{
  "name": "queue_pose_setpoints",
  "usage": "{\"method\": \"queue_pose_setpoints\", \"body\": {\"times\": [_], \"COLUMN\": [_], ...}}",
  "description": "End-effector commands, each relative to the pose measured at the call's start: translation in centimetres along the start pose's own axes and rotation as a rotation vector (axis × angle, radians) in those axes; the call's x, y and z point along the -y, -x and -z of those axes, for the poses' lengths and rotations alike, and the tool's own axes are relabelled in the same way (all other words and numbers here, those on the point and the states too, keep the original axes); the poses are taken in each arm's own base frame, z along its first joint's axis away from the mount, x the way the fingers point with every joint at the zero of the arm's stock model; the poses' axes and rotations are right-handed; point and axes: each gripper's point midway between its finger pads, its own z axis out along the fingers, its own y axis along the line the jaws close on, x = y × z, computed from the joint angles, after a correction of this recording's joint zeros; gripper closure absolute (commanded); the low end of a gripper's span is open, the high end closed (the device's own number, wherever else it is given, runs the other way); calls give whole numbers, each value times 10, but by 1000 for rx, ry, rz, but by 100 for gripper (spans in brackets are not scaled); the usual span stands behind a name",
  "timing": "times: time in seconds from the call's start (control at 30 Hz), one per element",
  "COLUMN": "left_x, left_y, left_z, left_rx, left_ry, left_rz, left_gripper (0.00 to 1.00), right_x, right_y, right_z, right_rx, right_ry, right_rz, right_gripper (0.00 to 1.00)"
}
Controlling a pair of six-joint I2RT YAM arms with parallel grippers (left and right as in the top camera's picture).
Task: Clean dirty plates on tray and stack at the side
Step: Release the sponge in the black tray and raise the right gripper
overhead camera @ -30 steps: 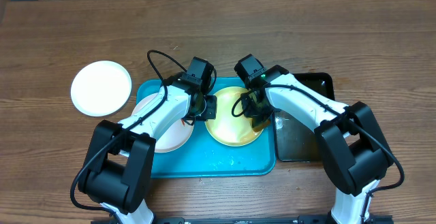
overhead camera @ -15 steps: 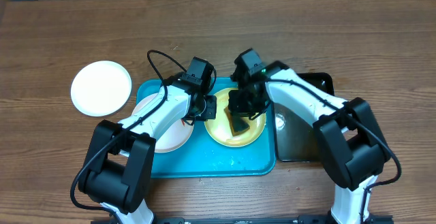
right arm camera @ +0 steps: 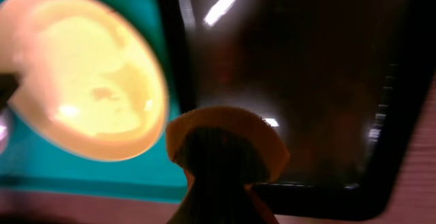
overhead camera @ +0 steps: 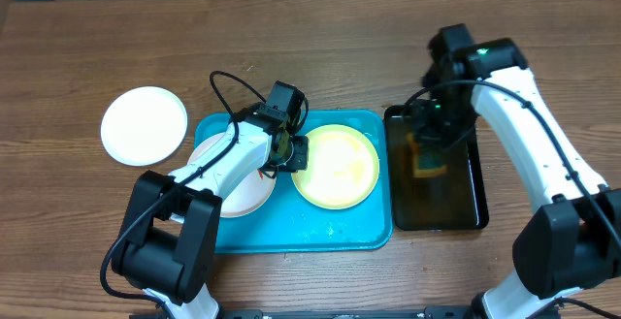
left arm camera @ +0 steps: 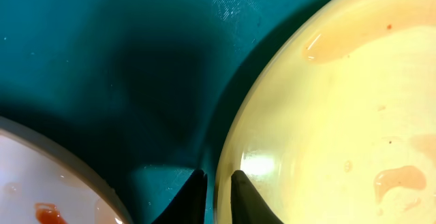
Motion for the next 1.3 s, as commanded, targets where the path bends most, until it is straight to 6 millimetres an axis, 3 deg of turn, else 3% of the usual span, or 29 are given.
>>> {"method": "queue_pose_setpoints", "body": {"times": [0.0,0.27,0.47,0.5,0.6,0.67,0.83,0.9,0.97,1.1,1.2,1.27], "left_x": [3,3,4,4,4,4,4,4,4,4,4,4], "left_y": [5,5,6,6,6,6,6,6,6,6,6,6], "left_z": [0,0,0,0,0,0,0,0,0,0,0,0], "left_rx": [7,8,11,12,11,11,11,11,10,10,11,10], "left_ry": [-11,-11,-12,-12,-12,-12,-12,-12,-12,-12,-12,-12], "left_rz": [-20,-20,-21,-21,-21,-21,-21,-21,-21,-21,-20,-21], "left_gripper": [82,81,81,81,78,76,75,74,73,73,71,66], "right_x": [31,62,70,71,71,70,67,67,67,69,73,74], "right_y": [2,5,8,8,8,11,21,21,20,15,12,9], "right_z": [-8,-67,-106,-109,-110,-104,-85,-85,-86,-92,-108,-118], "right_rx": [13,55,119,124,127,130,142,142,136,127,141,150], "right_ry": [-100,-208,-206,-205,-204,-204,-201,-201,-202,-205,-199,-190], "right_rz": [-30,-38,-34,-34,-30,-32,-38,-38,-39,-44,-82,-94], "right_gripper": [96,96,96,88,53,44,41,29,27,27,28,38]}}
